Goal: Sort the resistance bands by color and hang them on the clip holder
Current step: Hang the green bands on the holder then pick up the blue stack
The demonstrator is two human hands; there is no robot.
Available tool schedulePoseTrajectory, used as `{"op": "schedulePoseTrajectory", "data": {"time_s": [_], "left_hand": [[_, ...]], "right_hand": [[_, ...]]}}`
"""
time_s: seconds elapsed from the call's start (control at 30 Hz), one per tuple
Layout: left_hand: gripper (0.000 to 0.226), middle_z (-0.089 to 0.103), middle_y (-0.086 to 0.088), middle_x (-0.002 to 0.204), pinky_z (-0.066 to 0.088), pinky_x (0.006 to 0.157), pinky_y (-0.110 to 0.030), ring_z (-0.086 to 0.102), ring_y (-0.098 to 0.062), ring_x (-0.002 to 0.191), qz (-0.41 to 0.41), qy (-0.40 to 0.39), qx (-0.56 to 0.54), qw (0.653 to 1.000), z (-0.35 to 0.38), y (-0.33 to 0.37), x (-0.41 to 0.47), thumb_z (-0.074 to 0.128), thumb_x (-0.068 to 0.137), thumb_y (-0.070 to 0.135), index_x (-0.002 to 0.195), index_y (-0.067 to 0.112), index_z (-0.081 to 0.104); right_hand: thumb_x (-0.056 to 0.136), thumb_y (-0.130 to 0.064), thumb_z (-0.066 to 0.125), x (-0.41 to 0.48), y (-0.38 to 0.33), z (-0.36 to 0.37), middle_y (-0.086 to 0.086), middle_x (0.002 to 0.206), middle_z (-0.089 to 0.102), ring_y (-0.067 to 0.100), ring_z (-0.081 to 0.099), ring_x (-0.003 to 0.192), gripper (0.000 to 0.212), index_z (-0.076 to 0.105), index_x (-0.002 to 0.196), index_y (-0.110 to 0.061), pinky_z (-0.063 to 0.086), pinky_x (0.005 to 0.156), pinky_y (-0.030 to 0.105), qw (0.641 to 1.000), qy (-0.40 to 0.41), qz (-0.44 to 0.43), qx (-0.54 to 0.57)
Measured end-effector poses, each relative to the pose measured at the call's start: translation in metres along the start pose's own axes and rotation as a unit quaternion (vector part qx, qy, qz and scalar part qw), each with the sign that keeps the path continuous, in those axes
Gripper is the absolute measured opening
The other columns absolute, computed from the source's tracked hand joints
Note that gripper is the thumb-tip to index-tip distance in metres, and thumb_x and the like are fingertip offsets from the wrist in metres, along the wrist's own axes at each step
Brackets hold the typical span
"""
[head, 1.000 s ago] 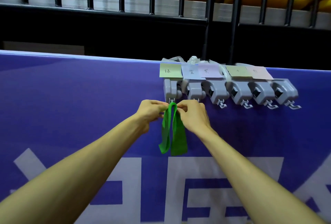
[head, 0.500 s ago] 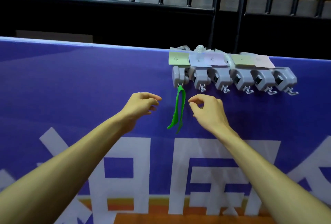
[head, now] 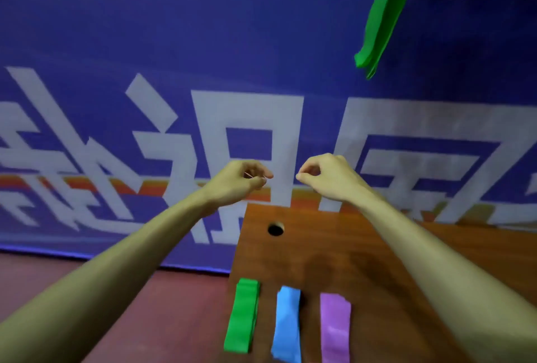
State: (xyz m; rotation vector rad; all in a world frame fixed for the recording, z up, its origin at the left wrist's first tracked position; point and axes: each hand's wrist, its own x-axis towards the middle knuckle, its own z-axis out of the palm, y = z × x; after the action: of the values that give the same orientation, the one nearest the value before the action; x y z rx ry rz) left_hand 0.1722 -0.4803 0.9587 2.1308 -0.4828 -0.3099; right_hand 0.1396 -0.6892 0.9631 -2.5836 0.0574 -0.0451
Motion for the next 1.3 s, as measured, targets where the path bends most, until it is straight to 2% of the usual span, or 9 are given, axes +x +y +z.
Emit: {"op": "schedulePoseTrajectory", "data": {"time_s": [0.17, 0.33, 0.43, 0.57, 0.67, 0.97, 1.03, 1.13, 1.3], "left_hand": [[0.014, 0.069, -0.017, 0.095, 0.045, 0.064, -0.012, 0.061, -0.012, 0.075, -0.083, -0.023, -0.032, 0.996, 0.023, -0.094, -0.027, 0.057, 0.091, 0.005, 0.096, 0.012, 0.068], [0.011, 0.067, -0.006, 0.091, 0.049, 0.071, -0.019, 0.062, -0.011, 0.078, -0.151, -0.059, -0.072, 0.984, 0.057, -0.163, -0.042, 0.057, 0.092, 0.010, 0.093, 0.017, 0.066], [0.012, 0.064, -0.001, 0.085, 0.046, 0.060, -0.008, 0.057, -0.008, 0.073, -0.171, -0.085, -0.079, 0.978, 0.077, -0.197, -0.047, 0.056, 0.093, 0.007, 0.099, 0.008, 0.066], [0.012, 0.059, -0.003, 0.077, 0.040, 0.049, -0.007, 0.051, -0.009, 0.063, -0.197, -0.086, -0.080, 0.973, 0.103, -0.244, -0.048, 0.054, 0.092, 0.002, 0.089, 0.009, 0.063], [0.021, 0.060, -0.001, 0.072, 0.044, 0.051, -0.016, 0.054, -0.012, 0.062, -0.224, -0.073, -0.086, 0.968, 0.125, -0.279, -0.052, 0.053, 0.091, 0.001, 0.081, 0.016, 0.063], [0.014, 0.062, -0.008, 0.105, 0.050, 0.083, -0.033, 0.059, -0.023, 0.098, -0.271, 0.008, -0.008, 0.962, 0.162, -0.319, -0.035, 0.063, 0.086, 0.019, 0.098, 0.012, 0.065], [0.015, 0.062, -0.008, 0.104, 0.051, 0.084, -0.035, 0.060, -0.022, 0.094, -0.264, -0.001, 0.012, 0.965, 0.167, -0.322, -0.033, 0.062, 0.089, 0.026, 0.094, 0.014, 0.067], [0.022, 0.063, -0.009, 0.099, 0.050, 0.079, -0.035, 0.063, -0.022, 0.089, -0.268, 0.020, 0.000, 0.963, 0.172, -0.319, -0.030, 0.061, 0.089, 0.036, 0.089, 0.015, 0.068], [0.013, 0.068, -0.007, 0.094, 0.050, 0.077, -0.031, 0.062, -0.019, 0.088, -0.279, 0.056, -0.050, 0.957, 0.172, -0.304, -0.026, 0.063, 0.090, 0.023, 0.086, 0.011, 0.067]], "right_hand": [[0.089, -0.028, 0.065, -0.012, 0.005, 0.094, 0.000, 0.097, 0.072, 0.009, 0.060, 0.084, 0.016, 0.074, 0.096, -0.017, 0.046, 0.076, 0.024, 0.996, -0.072, 0.035, 0.028], [0.087, -0.021, 0.065, -0.033, 0.013, 0.168, 0.004, 0.094, 0.073, 0.015, 0.065, 0.090, 0.011, 0.075, 0.090, -0.017, 0.039, 0.072, 0.016, 0.988, -0.088, 0.104, 0.076], [0.086, -0.013, 0.062, -0.048, 0.023, 0.199, 0.005, 0.088, 0.074, 0.015, 0.067, 0.088, 0.013, 0.075, 0.087, -0.014, 0.036, 0.065, 0.011, 0.980, -0.095, 0.144, 0.095], [0.086, -0.011, 0.061, -0.065, 0.040, 0.232, -0.002, 0.074, 0.066, 0.010, 0.064, 0.077, 0.014, 0.074, 0.087, -0.014, 0.041, 0.062, 0.012, 0.973, -0.084, 0.183, 0.115], [0.086, -0.010, 0.061, -0.074, 0.050, 0.256, -0.002, 0.076, 0.068, 0.016, 0.069, 0.078, 0.014, 0.074, 0.087, -0.013, 0.054, 0.079, 0.026, 0.963, -0.078, 0.214, 0.143], [0.089, -0.007, 0.058, -0.084, 0.070, 0.285, 0.001, 0.089, 0.067, 0.015, 0.066, 0.081, 0.017, 0.072, 0.099, -0.007, 0.049, 0.071, 0.020, 0.943, -0.070, 0.262, 0.194], [0.089, -0.006, 0.058, -0.085, 0.072, 0.285, -0.002, 0.087, 0.066, 0.013, 0.064, 0.078, 0.017, 0.072, 0.100, -0.007, 0.048, 0.068, 0.013, 0.943, -0.074, 0.259, 0.193], [0.089, -0.006, 0.058, -0.085, 0.077, 0.283, -0.004, 0.085, 0.064, 0.009, 0.061, 0.075, 0.018, 0.072, 0.100, -0.007, 0.051, 0.076, 0.021, 0.945, -0.089, 0.252, 0.192], [0.089, -0.007, 0.058, -0.086, 0.083, 0.283, -0.007, 0.082, 0.064, 0.009, 0.063, 0.075, 0.017, 0.073, 0.097, -0.009, 0.049, 0.066, 0.014, 0.947, -0.075, 0.248, 0.189]]}}
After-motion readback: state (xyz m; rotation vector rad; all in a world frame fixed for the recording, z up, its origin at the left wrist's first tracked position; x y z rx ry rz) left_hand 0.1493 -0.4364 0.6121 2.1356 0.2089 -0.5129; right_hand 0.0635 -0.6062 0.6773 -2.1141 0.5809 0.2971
